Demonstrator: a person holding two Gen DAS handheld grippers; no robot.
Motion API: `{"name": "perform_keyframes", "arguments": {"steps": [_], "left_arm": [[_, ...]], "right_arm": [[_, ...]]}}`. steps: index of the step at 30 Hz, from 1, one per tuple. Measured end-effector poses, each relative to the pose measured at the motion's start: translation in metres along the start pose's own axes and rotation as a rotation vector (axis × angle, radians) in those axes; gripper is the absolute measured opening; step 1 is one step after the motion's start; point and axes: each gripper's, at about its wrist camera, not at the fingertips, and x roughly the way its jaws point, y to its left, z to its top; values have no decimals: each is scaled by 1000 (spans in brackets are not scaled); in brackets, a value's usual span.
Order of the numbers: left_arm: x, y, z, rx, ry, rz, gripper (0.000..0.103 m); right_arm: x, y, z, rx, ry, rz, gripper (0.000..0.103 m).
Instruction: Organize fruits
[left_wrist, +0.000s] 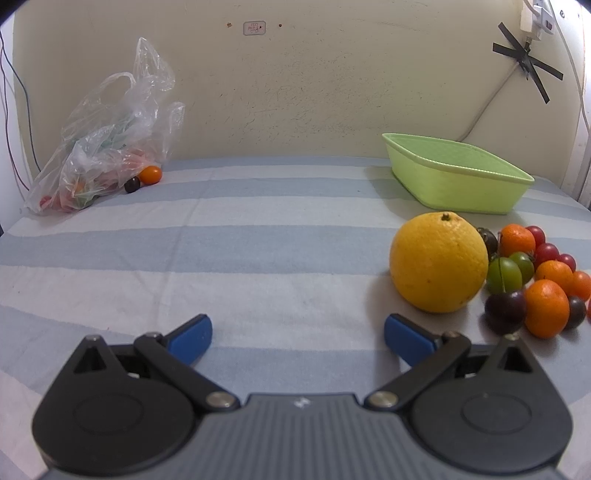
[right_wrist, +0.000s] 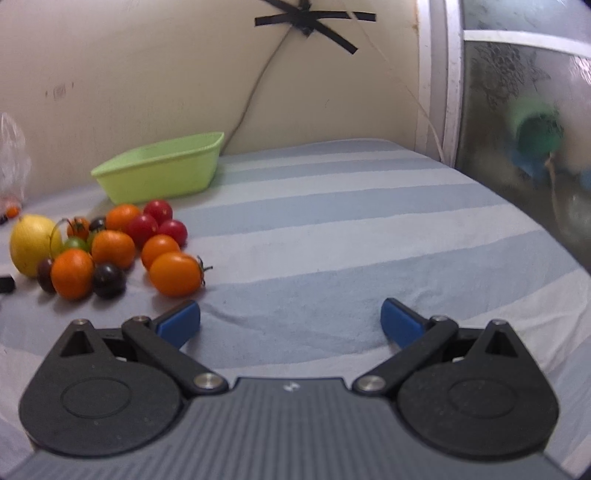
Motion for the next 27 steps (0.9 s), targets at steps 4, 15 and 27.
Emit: {"name": "perform_keyframes", "arguments": {"steps": [4, 15, 27], "left_arm": [[-1, 0, 0, 1, 0, 0, 103], [-1, -2, -1, 1, -1, 6, 103], [-11, 14, -5, -12, -12, -57, 103]], "right_arm": [[1, -2, 1, 0, 1, 0, 103], [3, 5, -1, -22, 5, -23, 103], [-12, -17, 12, -38, 41, 134, 103]]}}
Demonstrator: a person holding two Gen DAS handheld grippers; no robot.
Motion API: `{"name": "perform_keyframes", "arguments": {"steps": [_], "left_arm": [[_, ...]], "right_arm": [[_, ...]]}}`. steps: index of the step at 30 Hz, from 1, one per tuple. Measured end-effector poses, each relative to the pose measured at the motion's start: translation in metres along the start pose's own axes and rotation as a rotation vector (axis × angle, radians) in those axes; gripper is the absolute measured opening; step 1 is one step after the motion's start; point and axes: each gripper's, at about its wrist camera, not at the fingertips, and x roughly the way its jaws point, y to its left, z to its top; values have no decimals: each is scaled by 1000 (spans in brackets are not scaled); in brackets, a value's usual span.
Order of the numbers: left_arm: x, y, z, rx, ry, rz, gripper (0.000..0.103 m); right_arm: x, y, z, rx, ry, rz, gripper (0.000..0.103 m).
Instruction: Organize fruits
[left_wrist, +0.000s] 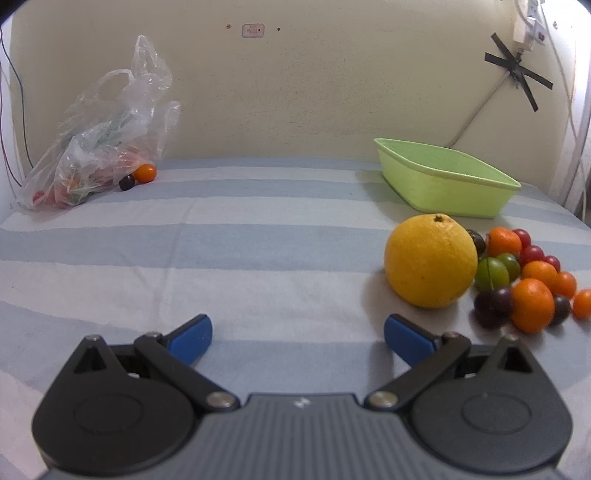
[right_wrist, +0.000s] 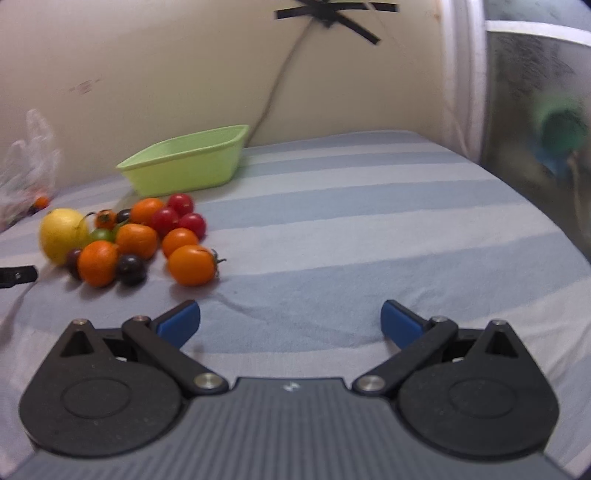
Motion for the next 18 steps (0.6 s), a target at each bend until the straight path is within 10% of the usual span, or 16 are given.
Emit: {"name": "perform_keyframes", "arguments": {"steps": [6, 12, 18], "left_arm": [[-34, -4, -1, -28, -36, -143, 89], [-54, -68, 9, 192, -88, -348, 66], [-47, -110, 7, 341, -104, -380, 51]], "right_arm": [[-37, 22, 33, -238, -164, 114, 99], [-8, 41, 28, -362, -50, 250, 33], [1, 47, 23, -368, -62, 294, 26]]}}
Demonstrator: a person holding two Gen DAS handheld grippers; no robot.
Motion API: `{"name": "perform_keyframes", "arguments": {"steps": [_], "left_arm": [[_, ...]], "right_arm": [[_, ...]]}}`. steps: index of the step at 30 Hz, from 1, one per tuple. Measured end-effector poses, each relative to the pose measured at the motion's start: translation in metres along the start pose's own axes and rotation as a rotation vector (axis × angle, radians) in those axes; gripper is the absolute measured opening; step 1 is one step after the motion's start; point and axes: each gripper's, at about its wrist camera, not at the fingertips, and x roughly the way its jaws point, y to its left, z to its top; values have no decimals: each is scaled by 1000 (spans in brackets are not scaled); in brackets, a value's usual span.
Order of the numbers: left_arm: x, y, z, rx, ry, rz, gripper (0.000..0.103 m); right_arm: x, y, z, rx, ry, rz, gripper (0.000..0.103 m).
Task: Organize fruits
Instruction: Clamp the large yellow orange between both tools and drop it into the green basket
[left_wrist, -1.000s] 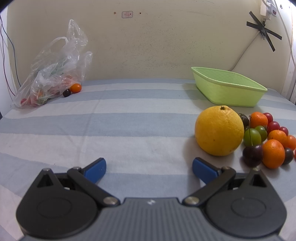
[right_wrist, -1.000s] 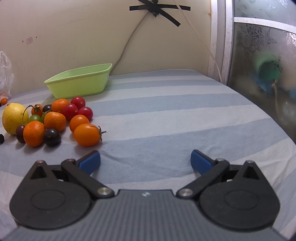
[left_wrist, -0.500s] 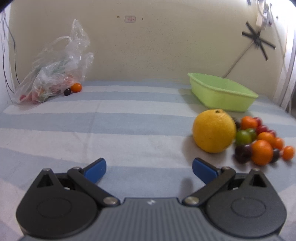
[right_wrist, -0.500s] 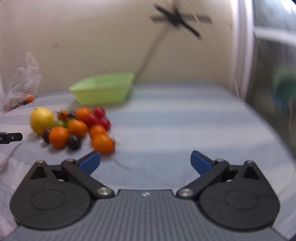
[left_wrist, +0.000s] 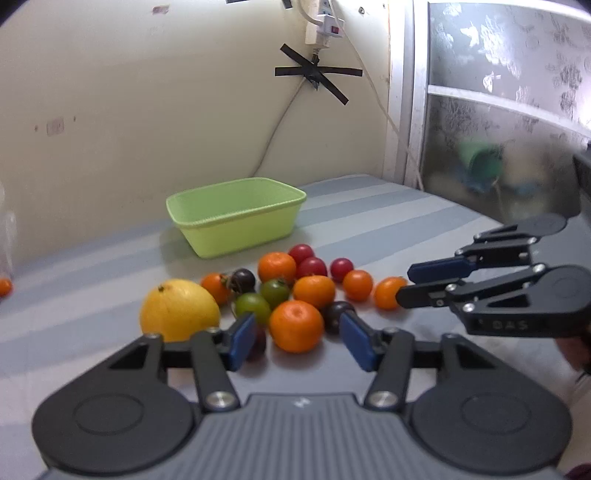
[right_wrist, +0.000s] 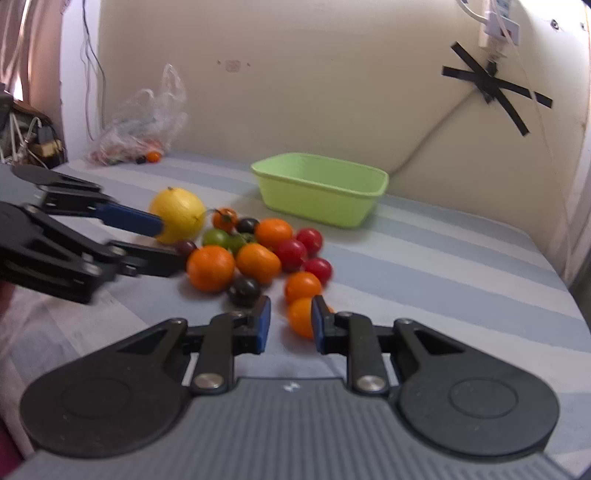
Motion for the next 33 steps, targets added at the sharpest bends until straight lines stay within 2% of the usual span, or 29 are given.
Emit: {"name": "perform_keyframes", "arguments": {"steps": [5, 8, 10, 12, 15, 19, 22, 25, 28, 30, 33], "left_arm": [[-4, 46, 7, -122, -5, 69, 51], [-2, 86, 7, -264, 37, 58, 55], [2, 110, 4, -359, 44, 6, 56], [7, 126, -1, -421, 65, -36, 60], [19, 140, -12, -473, 97, -78, 73], [30, 145, -19, -504, 98, -131, 73], [40, 149, -21, -530, 103, -163, 72], [48, 152, -23, -570, 98, -239, 62], [46, 149, -14, -558, 85, -228, 62], [41, 146, 2, -541, 59, -218, 62], [43, 138, 46, -471, 3, -215, 62]], "right_arm": [[8, 12, 17, -12, -46, 120, 28], [30, 23, 36, -37, -47, 208, 31], [48, 36, 49, -74, -52, 273, 49], [67, 52, 58, -152, -41, 299, 59], [91, 72, 66, -262, -29, 305, 68], [115, 84, 72, -318, 24, 315, 71], [128, 90, 71, -387, 34, 262, 71], [134, 87, 69, -372, 58, 244, 68], [132, 82, 72, -325, 34, 230, 67], [124, 73, 78, -271, -10, 222, 67], [110, 48, 95, -211, -107, 159, 67]]}}
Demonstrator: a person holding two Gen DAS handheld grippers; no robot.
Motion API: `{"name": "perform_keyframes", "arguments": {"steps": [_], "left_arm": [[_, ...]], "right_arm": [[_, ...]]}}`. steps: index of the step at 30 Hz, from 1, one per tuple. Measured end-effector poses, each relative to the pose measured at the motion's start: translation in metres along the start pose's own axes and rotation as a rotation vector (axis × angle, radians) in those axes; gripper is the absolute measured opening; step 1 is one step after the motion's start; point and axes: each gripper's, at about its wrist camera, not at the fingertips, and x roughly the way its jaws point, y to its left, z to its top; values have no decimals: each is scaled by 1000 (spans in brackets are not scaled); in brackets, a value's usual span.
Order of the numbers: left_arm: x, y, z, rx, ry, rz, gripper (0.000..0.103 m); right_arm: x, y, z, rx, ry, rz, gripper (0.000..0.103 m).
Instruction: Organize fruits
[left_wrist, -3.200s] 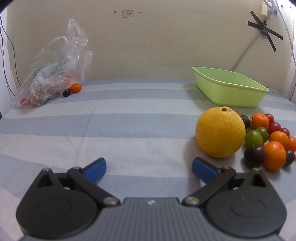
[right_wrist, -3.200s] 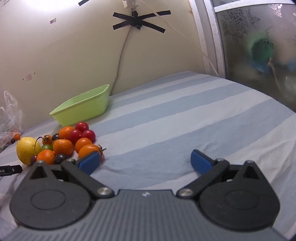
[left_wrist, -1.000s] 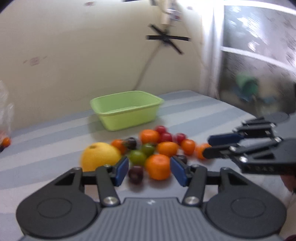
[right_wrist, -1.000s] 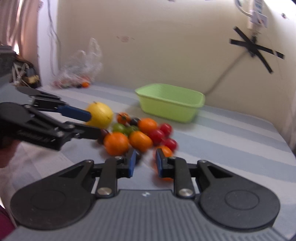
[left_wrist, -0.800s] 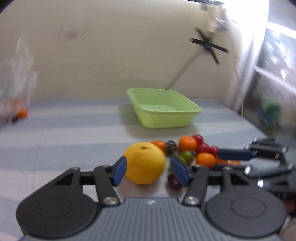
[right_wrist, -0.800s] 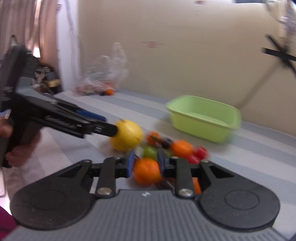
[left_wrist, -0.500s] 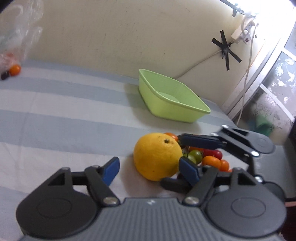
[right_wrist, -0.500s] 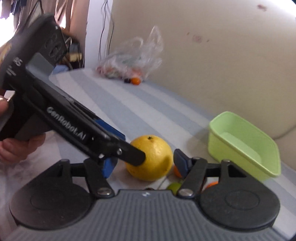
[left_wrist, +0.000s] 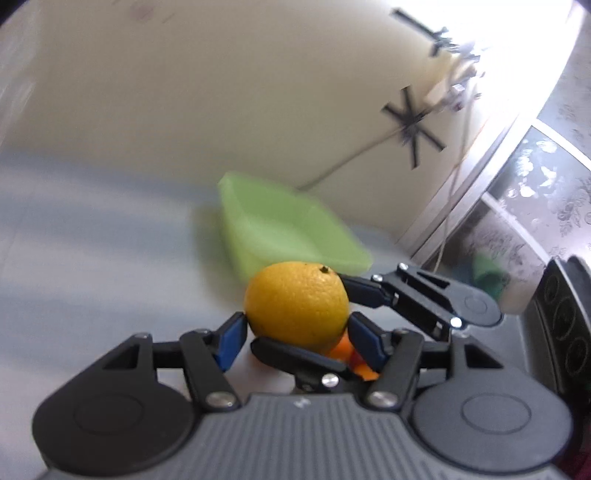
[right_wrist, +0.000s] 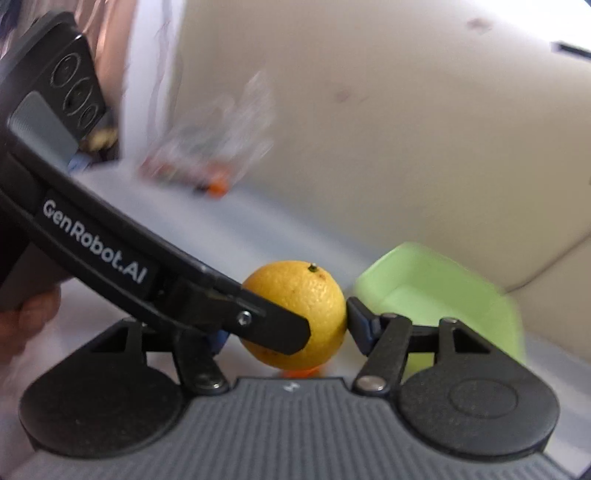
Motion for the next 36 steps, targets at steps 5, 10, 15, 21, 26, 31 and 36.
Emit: {"name": "perform_keyframes", "arguments": {"steps": [5, 10, 15, 21, 26, 31, 36], "left_arm": [[65, -28, 52, 78, 27, -15, 62], [124, -21, 59, 16, 105, -29, 63], [134, -28, 57, 45, 104, 39, 67], [94, -47, 57, 76, 43, 56, 68], [19, -70, 4, 258, -36, 113, 68], [-15, -88, -72, 429, -38, 160, 67], [5, -101, -106, 503, 27, 164, 59]], "right_arm": [[14, -72, 11, 147, 18, -101, 67], [40, -113, -6, 238, 117, -137, 67], [48, -113, -12, 240, 135, -143, 69], [12, -100, -9, 239, 61, -161, 71], [-61, -74, -41, 339, 22, -161, 86], [-114, -36, -88, 363, -7, -249, 62], [-124, -29, -115, 437, 36, -289, 40]]}}
